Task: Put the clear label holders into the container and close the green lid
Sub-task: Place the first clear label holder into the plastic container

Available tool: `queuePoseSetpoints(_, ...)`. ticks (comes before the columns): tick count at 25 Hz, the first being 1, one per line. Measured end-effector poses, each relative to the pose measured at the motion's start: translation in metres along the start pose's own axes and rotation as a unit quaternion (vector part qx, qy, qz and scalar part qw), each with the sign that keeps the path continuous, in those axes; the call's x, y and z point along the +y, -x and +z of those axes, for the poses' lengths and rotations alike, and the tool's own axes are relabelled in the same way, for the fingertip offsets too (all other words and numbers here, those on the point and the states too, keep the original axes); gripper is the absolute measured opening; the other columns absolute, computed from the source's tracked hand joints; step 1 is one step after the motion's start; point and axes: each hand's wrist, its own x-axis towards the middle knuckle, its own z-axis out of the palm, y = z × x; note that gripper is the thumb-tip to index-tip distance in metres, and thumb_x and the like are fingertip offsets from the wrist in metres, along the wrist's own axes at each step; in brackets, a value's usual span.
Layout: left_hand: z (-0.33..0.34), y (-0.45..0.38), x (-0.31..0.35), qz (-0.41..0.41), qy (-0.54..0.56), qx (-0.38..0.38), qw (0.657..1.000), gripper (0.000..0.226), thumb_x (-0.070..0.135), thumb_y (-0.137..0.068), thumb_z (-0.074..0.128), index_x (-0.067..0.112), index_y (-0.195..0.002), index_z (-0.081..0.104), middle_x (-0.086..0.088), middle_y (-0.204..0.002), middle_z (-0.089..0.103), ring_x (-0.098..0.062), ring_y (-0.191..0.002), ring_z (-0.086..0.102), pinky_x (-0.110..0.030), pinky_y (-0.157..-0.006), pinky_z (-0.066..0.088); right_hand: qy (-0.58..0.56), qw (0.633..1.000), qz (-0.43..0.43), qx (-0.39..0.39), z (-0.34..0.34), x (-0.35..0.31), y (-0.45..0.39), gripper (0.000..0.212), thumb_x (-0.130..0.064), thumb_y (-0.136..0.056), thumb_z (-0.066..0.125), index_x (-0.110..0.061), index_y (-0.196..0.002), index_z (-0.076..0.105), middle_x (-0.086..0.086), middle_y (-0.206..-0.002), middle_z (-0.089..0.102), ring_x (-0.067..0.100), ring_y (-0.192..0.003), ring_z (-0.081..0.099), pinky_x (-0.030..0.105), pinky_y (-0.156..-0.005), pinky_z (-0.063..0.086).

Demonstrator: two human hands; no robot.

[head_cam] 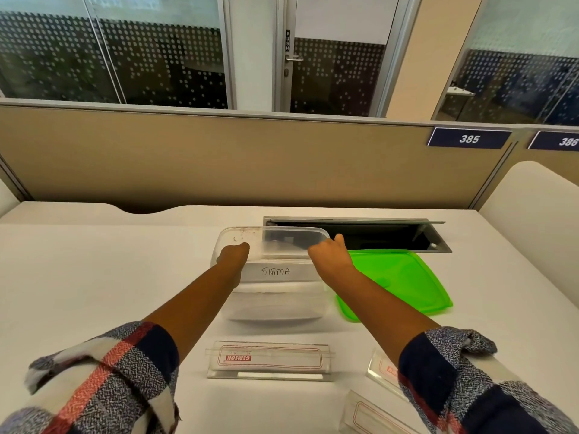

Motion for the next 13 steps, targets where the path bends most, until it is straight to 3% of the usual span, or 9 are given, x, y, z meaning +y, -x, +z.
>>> queuePoseSetpoints(3, 0.002, -0.006, -0.006, 0.004, -0.016, -0.006, 1.000, 0.033, 0.015, -0.095, 0.041, 0.000, -0.124, 0.045, -0.011, -0.103, 0.044, -0.024, -0.093, 0.040, -0.030, -0.081, 0.035, -0.014, 1.000, 0.000, 0.019, 0.002, 0.003, -0.003, 0.026, 0.005, -0.083, 0.049, -0.008, -0.101, 0.063, 0.013, -0.106, 0.068, 0.032, -0.103, 0.059, 0.036, -0.089, 0.039)
queuePoseSetpoints(7, 0.002, -0.005, -0.007, 0.060, -0.088, 0.006, 0.994, 0.039, 0.009, -0.093, 0.038, -0.009, -0.126, 0.045, -0.027, -0.129, 0.050, -0.035, -0.099, 0.047, -0.042, -0.097, 0.042, -0.074, 0.996, 0.004, 0.041, 0.005, 0.008, -0.007, 0.020, -0.002, -0.087, 0.051, -0.003, -0.102, 0.065, 0.018, -0.107, 0.065, 0.036, -0.101, 0.059, 0.036, -0.083, 0.045)
queuePoseSetpoints(9, 0.003, -0.001, -0.006, 0.085, -0.103, 0.015, 0.991, 0.039, 0.010, -0.093, 0.038, -0.010, -0.125, 0.046, -0.027, -0.133, 0.049, -0.040, -0.117, 0.050, -0.043, -0.100, 0.041, -0.113, 0.992, 0.005, 0.065, 0.004, 0.009, -0.006, 0.021, -0.013, -0.090, 0.050, -0.004, -0.100, 0.066, 0.018, -0.104, 0.065, 0.037, -0.098, 0.060, 0.036, -0.081, 0.044)
queuePoseSetpoints(13, 0.001, 0.016, -0.002, 0.138, -0.110, 0.040, 0.984, 0.041, 0.010, -0.095, 0.040, 0.001, -0.134, 0.043, -0.016, -0.143, 0.043, -0.034, -0.128, 0.043, -0.036, -0.106, 0.036, -0.149, 0.982, 0.014, 0.114, -0.007, 0.009, 0.005, 0.028, -0.022, -0.092, 0.046, -0.006, -0.095, 0.069, 0.016, -0.098, 0.068, 0.036, -0.093, 0.060, 0.036, -0.085, 0.042)
